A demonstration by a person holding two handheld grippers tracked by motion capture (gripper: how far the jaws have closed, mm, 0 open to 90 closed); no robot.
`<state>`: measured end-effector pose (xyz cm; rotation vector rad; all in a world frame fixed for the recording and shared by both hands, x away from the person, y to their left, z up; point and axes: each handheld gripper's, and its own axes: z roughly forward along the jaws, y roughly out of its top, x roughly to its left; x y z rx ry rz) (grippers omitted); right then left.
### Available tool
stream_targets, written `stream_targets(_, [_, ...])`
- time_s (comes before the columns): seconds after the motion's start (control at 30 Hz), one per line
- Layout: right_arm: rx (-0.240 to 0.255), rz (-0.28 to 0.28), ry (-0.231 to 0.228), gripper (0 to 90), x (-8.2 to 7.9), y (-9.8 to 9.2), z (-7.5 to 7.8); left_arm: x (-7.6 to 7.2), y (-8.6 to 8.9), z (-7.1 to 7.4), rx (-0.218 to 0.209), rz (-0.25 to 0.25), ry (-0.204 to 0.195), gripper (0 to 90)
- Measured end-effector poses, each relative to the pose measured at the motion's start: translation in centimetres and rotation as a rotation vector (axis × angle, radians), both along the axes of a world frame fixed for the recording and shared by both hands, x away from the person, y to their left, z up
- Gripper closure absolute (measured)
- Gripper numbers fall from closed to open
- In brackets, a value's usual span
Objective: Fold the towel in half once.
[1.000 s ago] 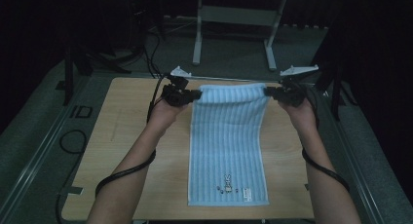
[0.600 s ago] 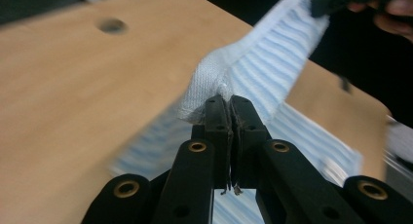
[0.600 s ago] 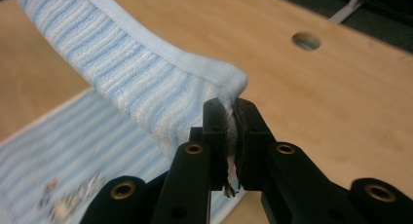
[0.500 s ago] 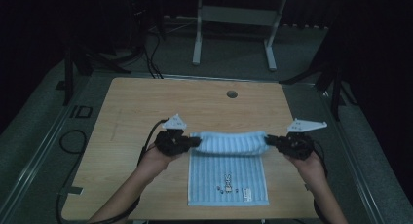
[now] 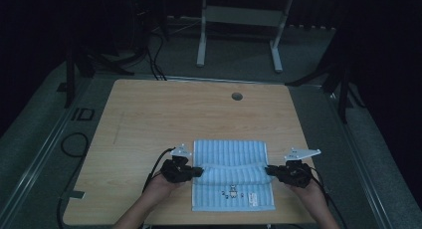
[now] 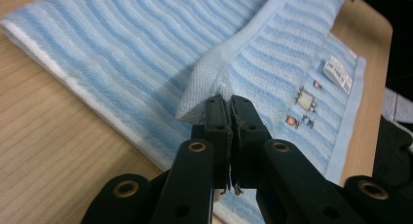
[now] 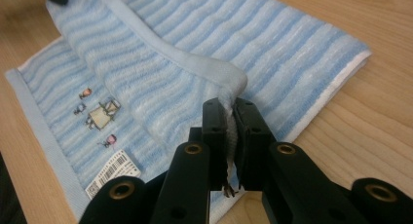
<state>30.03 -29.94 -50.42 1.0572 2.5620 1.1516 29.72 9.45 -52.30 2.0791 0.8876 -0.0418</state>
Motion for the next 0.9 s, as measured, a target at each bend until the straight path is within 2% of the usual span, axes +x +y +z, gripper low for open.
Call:
stream_targets(0.03, [0.0, 0.0, 0.0, 83.9, 0.0, 0.0, 0.0, 0.0, 0.0, 0.0, 0.0, 0.0, 0.0, 86.4])
stream_targets(0.1, [0.006, -0.001, -0.01, 83.8, -0.1, 0.0, 0.2, -0.6, 0.3, 1.2, -0.035, -0.009, -0.043, 85.8])
stream_targets(0.17, [0.02, -0.005, -0.042, 83.8, -0.8, -0.2, 1.0, -1.7, 0.6, 2.1, -0.057, -0.042, -0.086, 85.5])
stream_targets(0.2, [0.038, -0.004, -0.061, 83.1, -1.4, -0.4, 1.5, -2.4, 0.7, 2.5, -0.063, -0.069, -0.081, 82.9])
stream_targets(0.23, [0.062, 0.002, -0.066, 79.7, -2.2, -0.7, 2.0, -3.1, 0.9, 2.7, -0.075, -0.114, -0.062, 76.5])
stream_targets(0.3, [0.119, 0.06, -0.039, 70.7, -4.4, -1.6, 2.4, -4.7, 1.5, 2.7, -0.132, -0.221, -0.028, 65.4])
stream_targets(0.33, [0.138, 0.079, -0.032, 66.0, -5.5, -2.1, 2.3, -5.4, 1.8, 2.5, -0.13, -0.249, -0.024, 60.1])
stream_targets(0.4, [0.154, 0.075, -0.012, 60.0, -7.3, -3.1, 1.6, -6.2, 2.2, 1.9, -0.114, -0.271, 0.0, 54.3])
stream_targets(0.43, [0.153, 0.06, 0.0, 57.3, -7.8, -3.6, 1.2, -6.4, 2.2, 1.5, -0.097, -0.269, 0.008, 54.1])
stream_targets(0.5, [0.129, 0.017, 0.013, 56.2, -8.0, -4.2, 0.6, -6.3, 2.2, 1.0, -0.054, -0.223, 0.025, 50.1])
stream_targets(0.57, [0.128, -0.001, 0.027, 53.8, -7.7, -4.3, 0.3, -6.0, 2.0, 0.6, 0.005, -0.168, 0.006, 49.2])
stream_targets(0.67, [0.077, 0.014, 0.002, 53.3, -6.7, -3.2, 0.0, -4.8, 1.8, 0.0, 0.076, -0.07, 0.01, 45.5])
stream_targets(0.77, [0.058, -0.006, 0.019, 58.8, -4.7, -2.2, -0.5, -3.2, 1.8, -0.5, 0.091, 0.0, 0.051, 45.5])
stream_targets(0.8, [0.057, -0.013, 0.028, 60.8, -3.9, -1.9, -0.6, -2.7, 1.7, -0.7, 0.09, 0.006, 0.062, 45.5])
stream_targets(0.83, [0.052, -0.007, 0.037, 61.6, -3.2, -1.6, -0.8, -2.2, 1.6, -0.9, 0.089, 0.001, 0.091, 45.5])
stream_targets(0.9, [0.025, -0.019, 0.044, 63.6, -1.9, -1.0, -1.3, -1.6, 1.2, -1.4, 0.114, -0.009, 0.113, 45.5])
